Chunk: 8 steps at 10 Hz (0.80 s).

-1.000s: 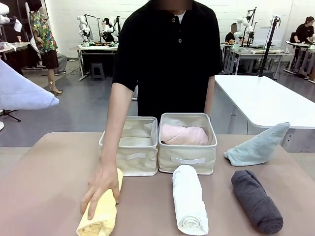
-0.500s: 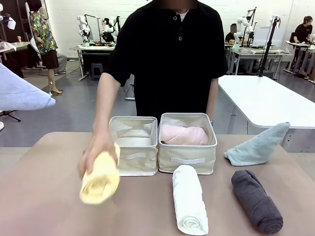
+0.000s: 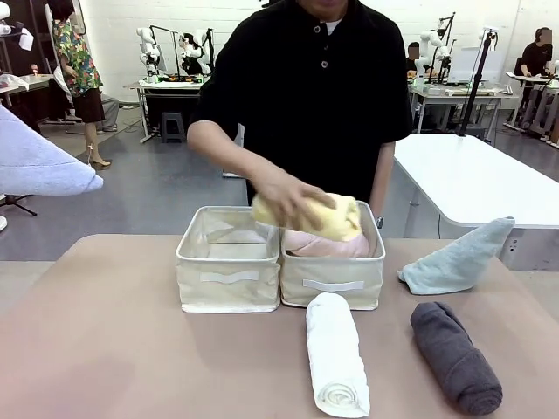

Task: Sort the towels based on their folding style.
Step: Pick up one triangle-folded towel and place it in the left Fabric basket.

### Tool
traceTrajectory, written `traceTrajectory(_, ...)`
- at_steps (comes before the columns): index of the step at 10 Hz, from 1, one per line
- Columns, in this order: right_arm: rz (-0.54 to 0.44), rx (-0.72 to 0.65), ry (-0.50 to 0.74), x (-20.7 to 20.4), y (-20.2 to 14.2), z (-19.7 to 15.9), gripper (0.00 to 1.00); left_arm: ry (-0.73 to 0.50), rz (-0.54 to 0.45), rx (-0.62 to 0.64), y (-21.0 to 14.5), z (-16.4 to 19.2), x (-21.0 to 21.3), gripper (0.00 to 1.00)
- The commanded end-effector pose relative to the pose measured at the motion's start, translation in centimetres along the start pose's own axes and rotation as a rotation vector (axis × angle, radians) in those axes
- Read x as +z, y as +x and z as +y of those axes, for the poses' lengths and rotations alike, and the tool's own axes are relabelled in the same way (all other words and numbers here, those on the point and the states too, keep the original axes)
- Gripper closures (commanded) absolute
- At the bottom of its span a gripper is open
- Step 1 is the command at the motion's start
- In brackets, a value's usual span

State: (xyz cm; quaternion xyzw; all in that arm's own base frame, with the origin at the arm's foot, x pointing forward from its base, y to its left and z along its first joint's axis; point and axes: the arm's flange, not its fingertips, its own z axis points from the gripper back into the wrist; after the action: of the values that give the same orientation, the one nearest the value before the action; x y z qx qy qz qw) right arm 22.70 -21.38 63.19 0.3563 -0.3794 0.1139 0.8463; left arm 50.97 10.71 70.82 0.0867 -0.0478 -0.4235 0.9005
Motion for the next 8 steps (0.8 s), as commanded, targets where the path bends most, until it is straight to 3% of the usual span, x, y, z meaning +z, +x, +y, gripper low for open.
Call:
traceTrajectory(1,-0.020,-0.006,0.025,0.0,0.2,0.2,0.00,-0.095,-0.147,-0.315,2.5,-2.5,3.3,0.84)
traceTrajectory(2,-0.020,-0.006,0.025,0.0,0.2,0.2,0.00,-0.091,-0.186,-0.495,4.6,-4.3,5.3,0.84)
traceTrajectory(4,-0.020,-0.006,0.025,0.0,0.2,0.2,0.00,-0.045,-0.194,-0.692,9.3,-7.9,8.5,0.84)
traceTrajectory(7,-0.020,-0.006,0.025,0.0,0.2,0.2,0.00,-0.067,-0.135,-0.864,17.9,-12.1,8.5,0.84)
traceTrajectory(8,-0.020,-0.006,0.025,0.0,0.2,0.2,0.00,-0.049,-0.124,-0.822,20.5,-13.0,7.8,0.84)
